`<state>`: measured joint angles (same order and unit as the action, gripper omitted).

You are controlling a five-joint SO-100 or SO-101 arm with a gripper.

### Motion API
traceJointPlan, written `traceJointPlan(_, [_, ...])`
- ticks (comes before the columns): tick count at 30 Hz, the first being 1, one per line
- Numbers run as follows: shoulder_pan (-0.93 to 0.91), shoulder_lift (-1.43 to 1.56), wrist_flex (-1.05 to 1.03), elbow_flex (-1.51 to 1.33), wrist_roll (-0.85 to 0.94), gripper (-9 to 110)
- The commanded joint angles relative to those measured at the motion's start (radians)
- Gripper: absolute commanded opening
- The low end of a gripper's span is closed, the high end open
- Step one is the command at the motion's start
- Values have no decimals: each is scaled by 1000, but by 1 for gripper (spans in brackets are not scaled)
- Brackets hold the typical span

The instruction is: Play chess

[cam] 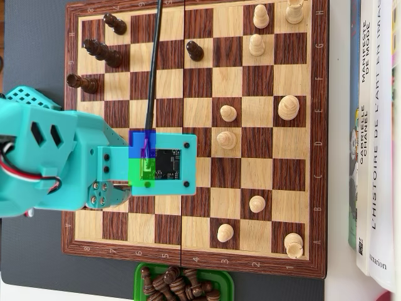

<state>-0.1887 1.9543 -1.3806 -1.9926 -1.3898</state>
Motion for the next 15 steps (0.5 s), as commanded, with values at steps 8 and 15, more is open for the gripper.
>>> traceJointPlan(8, [12, 144, 0, 44, 3, 19])
traceJointPlan(15, [12, 249, 0, 41, 3, 19])
